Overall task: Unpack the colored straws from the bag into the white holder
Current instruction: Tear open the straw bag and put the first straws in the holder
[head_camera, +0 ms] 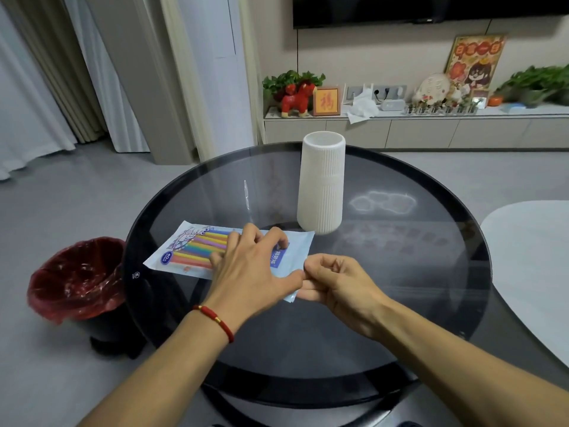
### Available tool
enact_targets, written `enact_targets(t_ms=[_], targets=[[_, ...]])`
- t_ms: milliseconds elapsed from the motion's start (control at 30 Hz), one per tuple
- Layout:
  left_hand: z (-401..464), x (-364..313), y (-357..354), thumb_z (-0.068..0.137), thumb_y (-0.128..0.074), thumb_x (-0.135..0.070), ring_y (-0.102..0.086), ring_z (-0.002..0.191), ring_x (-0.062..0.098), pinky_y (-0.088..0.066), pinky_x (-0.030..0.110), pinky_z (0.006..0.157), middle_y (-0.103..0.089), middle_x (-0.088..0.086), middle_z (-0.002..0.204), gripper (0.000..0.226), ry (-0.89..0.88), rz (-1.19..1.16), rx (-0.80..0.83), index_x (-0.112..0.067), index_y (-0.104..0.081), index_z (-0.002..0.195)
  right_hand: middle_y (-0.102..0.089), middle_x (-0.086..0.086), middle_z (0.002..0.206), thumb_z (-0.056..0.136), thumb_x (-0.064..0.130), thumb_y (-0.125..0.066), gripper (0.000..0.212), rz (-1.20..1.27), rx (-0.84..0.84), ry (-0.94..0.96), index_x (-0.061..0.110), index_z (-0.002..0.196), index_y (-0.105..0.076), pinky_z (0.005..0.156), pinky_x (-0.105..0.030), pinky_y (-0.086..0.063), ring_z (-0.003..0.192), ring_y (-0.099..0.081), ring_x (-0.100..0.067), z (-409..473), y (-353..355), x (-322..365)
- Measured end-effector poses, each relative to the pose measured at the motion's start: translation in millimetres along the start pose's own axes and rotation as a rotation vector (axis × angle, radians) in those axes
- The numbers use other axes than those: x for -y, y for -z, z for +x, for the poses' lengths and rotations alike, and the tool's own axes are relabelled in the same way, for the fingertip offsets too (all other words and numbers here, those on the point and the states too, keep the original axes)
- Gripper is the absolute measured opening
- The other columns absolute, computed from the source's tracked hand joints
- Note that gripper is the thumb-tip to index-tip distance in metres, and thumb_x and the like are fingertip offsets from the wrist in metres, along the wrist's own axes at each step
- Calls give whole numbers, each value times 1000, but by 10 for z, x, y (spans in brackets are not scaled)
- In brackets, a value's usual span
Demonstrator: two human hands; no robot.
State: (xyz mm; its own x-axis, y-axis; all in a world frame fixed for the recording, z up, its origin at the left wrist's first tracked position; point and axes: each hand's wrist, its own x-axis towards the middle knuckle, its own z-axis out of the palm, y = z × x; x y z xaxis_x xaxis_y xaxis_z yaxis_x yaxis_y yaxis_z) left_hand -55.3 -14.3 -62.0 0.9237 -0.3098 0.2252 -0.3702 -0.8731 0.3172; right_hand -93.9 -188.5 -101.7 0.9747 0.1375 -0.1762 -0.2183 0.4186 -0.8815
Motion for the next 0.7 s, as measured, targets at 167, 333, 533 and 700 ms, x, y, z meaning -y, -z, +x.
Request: enact_targets(t_ms=[167, 333, 533, 700], targets=[[3, -32, 42, 64, -51, -72, -42, 98, 19, -45, 46, 80, -40, -10, 101, 46, 17, -14, 27, -44, -44, 100, -78, -27, 105, 106, 8, -53, 22, 18, -4, -10, -2, 96, -70, 75, -31, -65, 89, -81, -31, 6, 0, 20], [3, -44, 50, 66, -53, -72, -43, 99, 20, -45, 45, 79, -41, -9, 103, 45, 15, 0, 47, -43, -43, 100, -77, -30, 107, 106, 9, -54, 20, 23, -5, -32, -7, 108, -66, 76, -33, -66, 89, -81, -31, 5, 14, 30], [-27, -97, 84, 68, -52, -68, -42, 98, 20, -43, 43, 78, -41, -8, 101, 41, 8, 9, 81, -40, -43, 96, -78, -20, 84, 104, 3, -54, 15, -51, -61, -37, -6, 99, -65, 70, -29, -65, 72, -79, -22, 10, 7, 20], [-141, -301, 104, 78, -44, -54, -46, 92, 26, -40, 37, 65, -34, -2, 93, 30, -150, 269, 15, -28, -32, 87, -67, -12, 68, 94, 0, -57, 16, -300, -98, 82, 3, 81, -66, 63, -31, -62, 61, -67, -19, -11, -47, 20]])
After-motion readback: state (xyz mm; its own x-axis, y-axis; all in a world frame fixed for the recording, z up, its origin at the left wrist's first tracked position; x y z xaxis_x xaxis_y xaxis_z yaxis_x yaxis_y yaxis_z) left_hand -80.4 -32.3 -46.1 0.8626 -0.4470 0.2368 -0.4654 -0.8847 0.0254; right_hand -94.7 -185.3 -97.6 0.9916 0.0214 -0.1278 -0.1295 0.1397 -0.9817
